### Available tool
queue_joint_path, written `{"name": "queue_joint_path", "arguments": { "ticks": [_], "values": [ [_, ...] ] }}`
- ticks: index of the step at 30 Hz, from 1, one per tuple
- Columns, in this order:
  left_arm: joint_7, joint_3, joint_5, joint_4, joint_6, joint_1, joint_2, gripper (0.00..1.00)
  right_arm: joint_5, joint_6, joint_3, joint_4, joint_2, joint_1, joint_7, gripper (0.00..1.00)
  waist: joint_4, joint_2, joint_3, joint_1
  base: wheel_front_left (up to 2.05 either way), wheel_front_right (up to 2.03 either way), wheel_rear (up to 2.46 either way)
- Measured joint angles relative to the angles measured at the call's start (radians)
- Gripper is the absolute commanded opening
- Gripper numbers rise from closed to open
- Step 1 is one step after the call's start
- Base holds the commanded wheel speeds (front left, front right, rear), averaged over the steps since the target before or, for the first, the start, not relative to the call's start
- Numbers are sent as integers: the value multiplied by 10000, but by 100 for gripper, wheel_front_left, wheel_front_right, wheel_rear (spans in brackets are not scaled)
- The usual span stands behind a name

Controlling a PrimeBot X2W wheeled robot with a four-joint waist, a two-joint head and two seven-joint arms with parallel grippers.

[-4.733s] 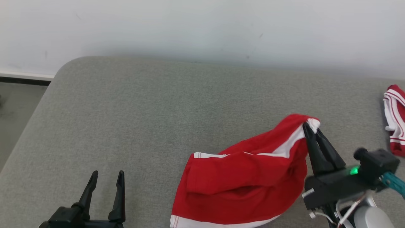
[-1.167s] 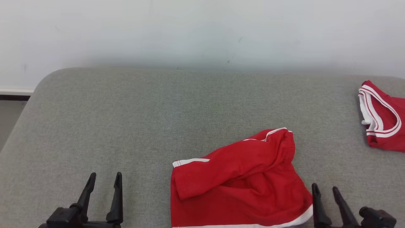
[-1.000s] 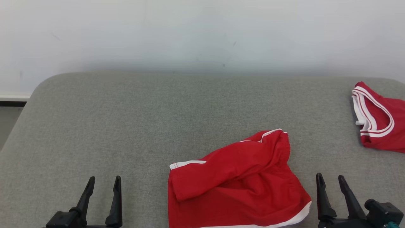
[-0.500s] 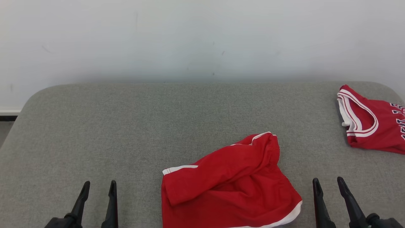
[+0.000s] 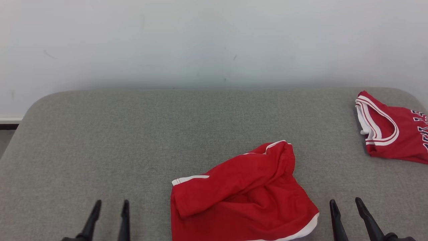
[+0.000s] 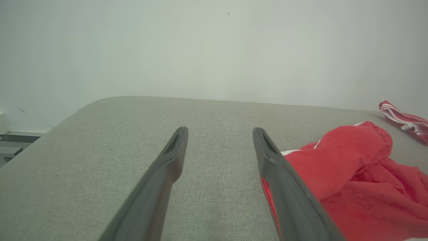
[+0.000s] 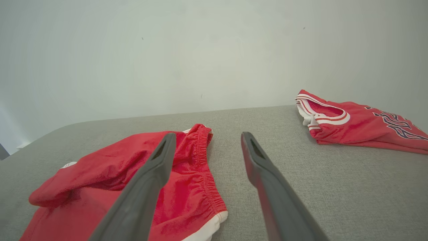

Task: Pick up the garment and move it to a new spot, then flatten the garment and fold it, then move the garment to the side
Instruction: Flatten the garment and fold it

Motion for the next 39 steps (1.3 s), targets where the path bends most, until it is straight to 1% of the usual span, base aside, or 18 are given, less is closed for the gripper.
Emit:
{"name": "queue_joint_path", "arguments": {
  "ticks": [2,6,7,9,17,25,31,35,36,37,39],
  "values": [
    [0,-276,0,92,0,4,50,100,0,0,-6,276,-136,-61,0,100,20,0,22,0,0,0,0],
    [0,-1300,-111,464,0,81,270,100,73,0,81,1007,-516,-404,180,100,50,1,129,0,0,0,0],
    [0,-1908,-247,736,-2,155,376,100,111,0,251,1358,-736,-662,240,100,56,0,208,0,0,0,0],
    [0,-2405,-401,976,-2,165,439,100,144,0,445,1787,-957,-961,391,100,61,0,313,0,0,0,0],
    [0,-3768,-1057,1841,-2,-68,621,100,591,0,1542,3599,-1609,-2214,631,100,109,1,846,1,0,0,0],
    [0,-4380,-1484,2686,-2,-336,748,100,1304,0,2865,4846,-2215,-3111,571,100,199,1,1267,1,0,0,0],
    [0,-4606,-1693,3156,-2,-717,746,100,2052,0,3843,5338,-2571,-3602,497,100,304,1,1429,2,0,0,0],
    [0,-4796,-1862,3407,-2,-1041,669,100,2757,0,4337,5490,-2853,-3729,489,100,401,1,1539,1,0,0,0],
    [0,-4821,-1941,3457,-2,-1114,640,100,2853,0,4462,5517,-2917,-3762,483,68,416,1,1563,2,0,0,0],
    [0,-4849,-1981,3513,-2,-1172,621,100,2989,0,4558,5534,-2963,-3800,472,48,428,1,1582,1,0,0,0],
    [0,-4939,-2050,3607,-2,-1273,577,100,3342,0,4692,5544,-2968,-3804,433,46,451,1,1595,1,0,0,0]
  ]
}}
